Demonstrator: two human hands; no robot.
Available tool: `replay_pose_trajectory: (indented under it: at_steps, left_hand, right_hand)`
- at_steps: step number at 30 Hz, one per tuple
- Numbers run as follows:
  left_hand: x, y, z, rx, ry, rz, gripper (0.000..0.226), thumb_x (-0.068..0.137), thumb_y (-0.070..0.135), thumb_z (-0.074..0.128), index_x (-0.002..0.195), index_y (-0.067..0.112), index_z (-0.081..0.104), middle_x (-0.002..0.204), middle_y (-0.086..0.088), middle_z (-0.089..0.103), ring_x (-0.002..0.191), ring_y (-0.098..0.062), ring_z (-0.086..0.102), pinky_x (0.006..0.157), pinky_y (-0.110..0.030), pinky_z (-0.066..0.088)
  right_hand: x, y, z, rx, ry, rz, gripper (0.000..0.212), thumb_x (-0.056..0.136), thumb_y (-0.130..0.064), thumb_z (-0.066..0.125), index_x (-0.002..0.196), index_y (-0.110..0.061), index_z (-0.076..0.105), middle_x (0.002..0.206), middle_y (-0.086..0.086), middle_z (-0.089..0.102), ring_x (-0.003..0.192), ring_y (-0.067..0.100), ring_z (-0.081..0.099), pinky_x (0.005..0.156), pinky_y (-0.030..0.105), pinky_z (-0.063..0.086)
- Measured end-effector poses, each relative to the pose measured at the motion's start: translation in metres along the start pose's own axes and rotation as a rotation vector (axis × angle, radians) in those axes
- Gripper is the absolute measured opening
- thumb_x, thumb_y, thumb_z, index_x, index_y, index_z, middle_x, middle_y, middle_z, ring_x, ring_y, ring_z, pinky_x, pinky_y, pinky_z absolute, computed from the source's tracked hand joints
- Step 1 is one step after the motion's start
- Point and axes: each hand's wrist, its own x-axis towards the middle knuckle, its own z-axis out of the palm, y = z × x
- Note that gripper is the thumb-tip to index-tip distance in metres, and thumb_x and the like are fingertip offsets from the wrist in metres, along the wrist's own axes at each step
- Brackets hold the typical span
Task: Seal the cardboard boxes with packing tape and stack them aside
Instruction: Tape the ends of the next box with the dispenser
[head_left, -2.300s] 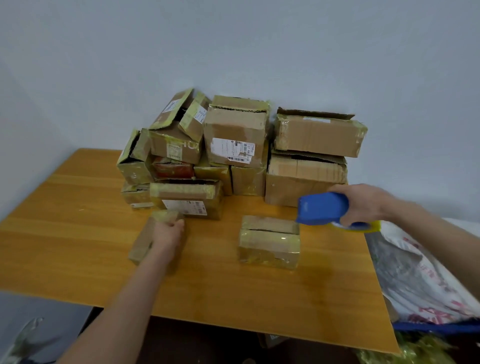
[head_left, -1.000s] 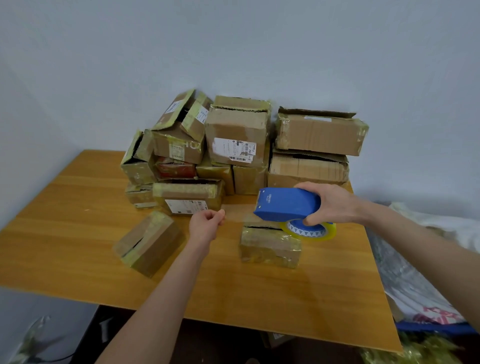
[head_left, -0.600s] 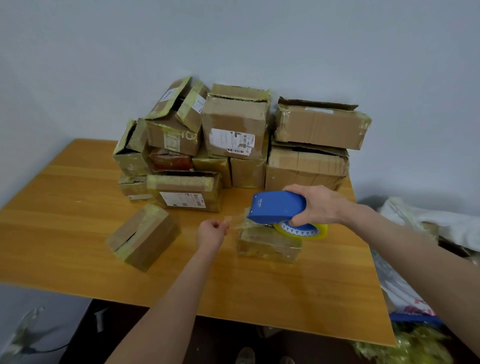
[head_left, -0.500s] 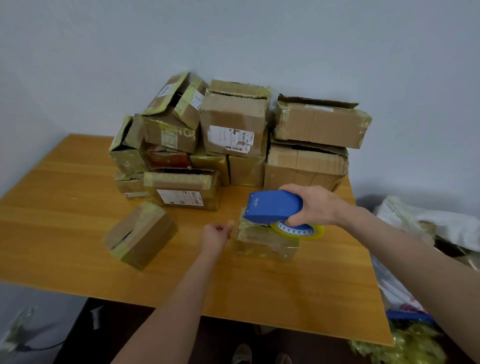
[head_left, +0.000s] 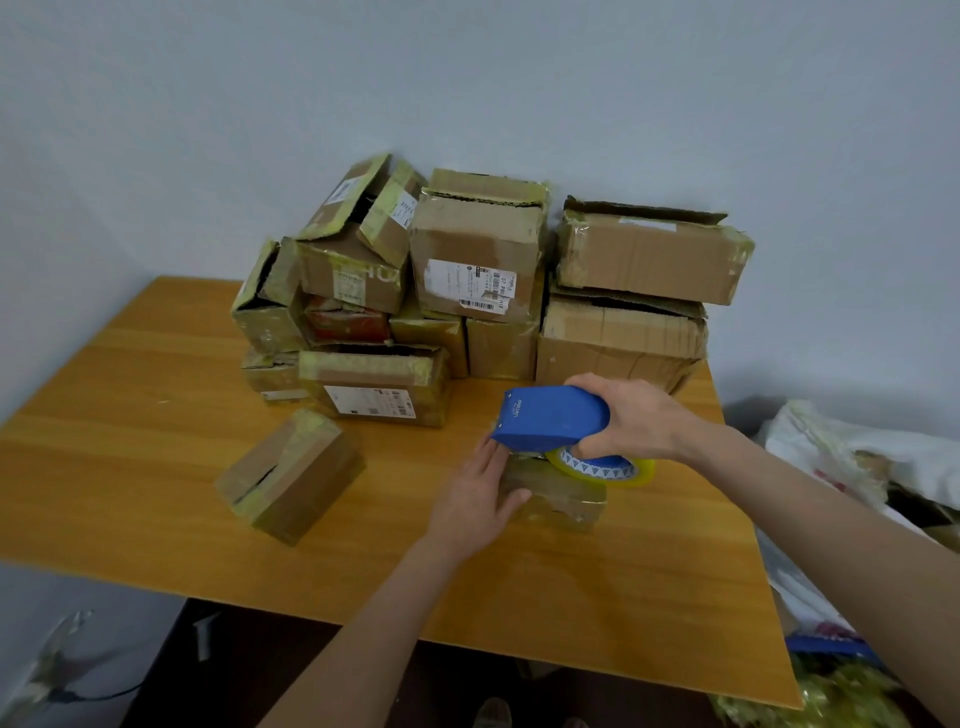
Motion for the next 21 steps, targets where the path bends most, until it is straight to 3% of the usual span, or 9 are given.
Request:
replay_pose_trajectory:
  at_steps: [5, 12, 17, 21]
  left_hand:
    - [0.002, -0.005, 0.005, 0.202, -0.017, 0.008, 0.061, 0.102, 0.045, 0.024, 0.153, 0.016, 0.009, 0.161, -0.003, 0.010, 0.148, -0.018, 0.003, 0.116, -0.025, -0.001]
    - [0.007, -0.012, 0.009, 0.271, -0.037, 0.024, 0.060, 0.102, 0.044, 0.025, 0.153, 0.020, 0.005, 0.161, 0.001, 0.004, 0.148, -0.013, -0.003, 0.119, -0.029, -0.001]
    - [0.011, -0.016, 0.007, 0.290, -0.082, 0.017, 0.061, 0.101, 0.045, 0.022, 0.151, 0.020, -0.002, 0.161, 0.002, -0.005, 0.147, -0.011, -0.009, 0.121, -0.031, -0.001]
    - [0.010, -0.003, 0.007, 0.274, -0.046, -0.013, 0.061, 0.102, 0.047, 0.021, 0.153, 0.018, 0.006, 0.161, 0.002, 0.002, 0.148, -0.013, -0.002, 0.121, -0.033, 0.002]
  right_hand:
    - [-0.001, -0.001, 0.002, -0.092, 0.023, -0.040, 0.072, 0.075, -0.055, 0.070, 0.137, -0.035, 0.037, 0.110, -0.006, 0.059, 0.093, 0.017, 0.055, 0.075, 0.034, 0.051]
    - [-0.004, 0.006, -0.010, -0.053, -0.090, -0.006, 0.072, 0.067, -0.051, 0.069, 0.131, -0.041, 0.039, 0.104, -0.009, 0.057, 0.091, 0.017, 0.057, 0.077, 0.042, 0.056]
    - [-0.018, 0.023, -0.023, -0.003, -0.174, 0.076, 0.053, 0.073, -0.036, 0.075, 0.119, -0.037, 0.048, 0.102, -0.004, 0.059, 0.091, 0.019, 0.057, 0.079, 0.040, 0.053]
    - [-0.025, 0.031, -0.012, 0.002, -0.141, 0.125, 0.056, 0.072, -0.035, 0.074, 0.121, -0.037, 0.046, 0.102, -0.005, 0.060, 0.090, 0.018, 0.058, 0.078, 0.038, 0.053]
